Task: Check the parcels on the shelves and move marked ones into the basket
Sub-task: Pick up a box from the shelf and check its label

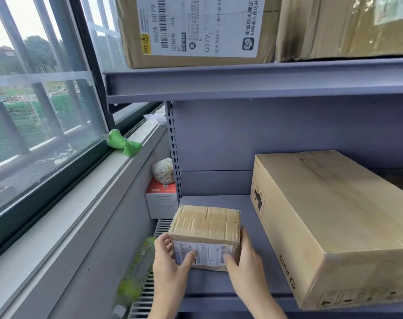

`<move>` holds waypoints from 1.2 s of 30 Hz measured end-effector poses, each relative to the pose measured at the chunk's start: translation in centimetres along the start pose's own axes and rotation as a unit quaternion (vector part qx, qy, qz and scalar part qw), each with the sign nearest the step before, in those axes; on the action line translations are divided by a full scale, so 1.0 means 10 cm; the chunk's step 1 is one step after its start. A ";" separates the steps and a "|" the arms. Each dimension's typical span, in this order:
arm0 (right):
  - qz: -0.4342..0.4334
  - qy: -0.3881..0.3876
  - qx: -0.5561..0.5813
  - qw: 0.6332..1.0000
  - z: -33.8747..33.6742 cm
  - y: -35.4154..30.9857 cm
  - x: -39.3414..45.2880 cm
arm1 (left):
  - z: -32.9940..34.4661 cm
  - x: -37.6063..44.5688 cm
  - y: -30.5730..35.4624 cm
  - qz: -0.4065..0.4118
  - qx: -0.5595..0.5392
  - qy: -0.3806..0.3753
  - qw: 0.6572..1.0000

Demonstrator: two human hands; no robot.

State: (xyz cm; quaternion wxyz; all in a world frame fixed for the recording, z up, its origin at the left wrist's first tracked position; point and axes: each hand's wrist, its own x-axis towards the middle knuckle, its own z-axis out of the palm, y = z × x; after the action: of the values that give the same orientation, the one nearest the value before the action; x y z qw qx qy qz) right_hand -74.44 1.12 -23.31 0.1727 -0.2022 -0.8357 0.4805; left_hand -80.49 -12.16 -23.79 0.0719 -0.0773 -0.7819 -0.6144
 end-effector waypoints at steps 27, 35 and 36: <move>0.138 0.016 0.062 0.988 0.08 0.06 0.30 | 0.18 0.45 -0.22 -0.006 -0.051 -0.104 0.993; 0.125 0.029 0.075 0.989 0.09 -0.01 0.05 | 0.02 0.33 -0.25 0.023 0.013 -0.092 0.995; 0.120 0.028 0.073 0.990 0.08 -0.02 0.02 | 0.01 0.31 -0.25 0.028 0.028 -0.093 0.995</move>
State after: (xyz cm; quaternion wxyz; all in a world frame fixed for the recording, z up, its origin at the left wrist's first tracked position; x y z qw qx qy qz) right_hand -75.06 0.60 -23.50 0.1511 -0.3016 -0.7630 0.5514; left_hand -84.02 -12.58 -25.51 0.0182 -0.1540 -0.7996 -0.5802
